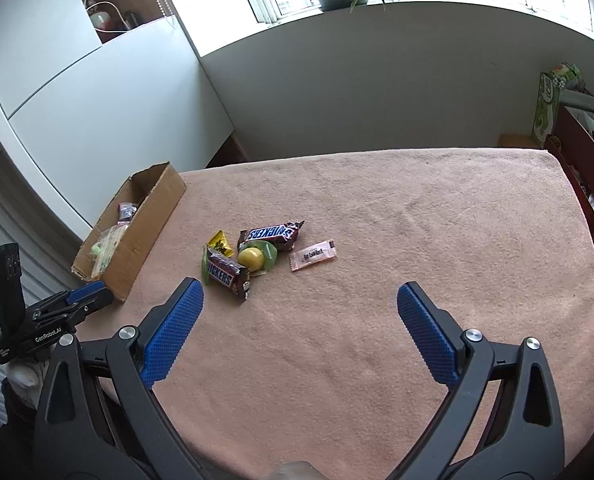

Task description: Organize snacks

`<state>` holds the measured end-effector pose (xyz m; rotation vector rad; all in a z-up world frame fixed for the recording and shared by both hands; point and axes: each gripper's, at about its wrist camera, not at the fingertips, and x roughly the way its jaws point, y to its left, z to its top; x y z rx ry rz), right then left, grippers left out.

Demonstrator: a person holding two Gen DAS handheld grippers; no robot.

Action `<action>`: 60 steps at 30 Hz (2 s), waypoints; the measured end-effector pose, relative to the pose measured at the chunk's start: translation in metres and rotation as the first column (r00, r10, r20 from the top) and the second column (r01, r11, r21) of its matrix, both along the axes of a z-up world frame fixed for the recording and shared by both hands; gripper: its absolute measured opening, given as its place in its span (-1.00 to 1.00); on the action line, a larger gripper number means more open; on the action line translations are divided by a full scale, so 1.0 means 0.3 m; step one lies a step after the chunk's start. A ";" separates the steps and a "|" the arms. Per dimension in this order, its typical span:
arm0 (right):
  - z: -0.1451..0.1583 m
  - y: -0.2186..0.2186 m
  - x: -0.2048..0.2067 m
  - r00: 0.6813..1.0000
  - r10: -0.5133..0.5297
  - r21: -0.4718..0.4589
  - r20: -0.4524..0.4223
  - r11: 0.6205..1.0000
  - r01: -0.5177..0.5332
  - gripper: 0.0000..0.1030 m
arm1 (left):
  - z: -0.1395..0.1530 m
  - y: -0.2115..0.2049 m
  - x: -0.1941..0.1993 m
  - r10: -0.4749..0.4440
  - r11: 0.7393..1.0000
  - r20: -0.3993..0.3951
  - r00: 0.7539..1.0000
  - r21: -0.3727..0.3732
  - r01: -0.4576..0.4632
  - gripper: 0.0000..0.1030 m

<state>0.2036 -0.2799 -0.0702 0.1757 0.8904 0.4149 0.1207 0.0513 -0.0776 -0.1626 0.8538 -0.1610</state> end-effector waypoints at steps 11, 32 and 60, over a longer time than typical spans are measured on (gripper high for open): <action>-0.150 -0.014 0.184 0.976 0.008 0.125 -0.216 0.992 0.019 0.56 | -0.081 -0.078 0.201 -0.040 0.998 -0.103 0.994 -0.050 0.035 -0.11; -0.293 0.141 0.368 0.921 -0.046 0.087 -0.387 0.992 0.086 0.09 | -0.171 -0.124 0.375 -0.054 0.995 -0.191 0.980 -0.093 0.036 -0.22; -0.277 0.267 0.364 0.955 -0.038 -0.126 -0.293 0.992 0.001 -0.02 | -0.193 -0.211 0.321 -0.121 0.983 -0.133 0.984 0.124 0.137 -0.42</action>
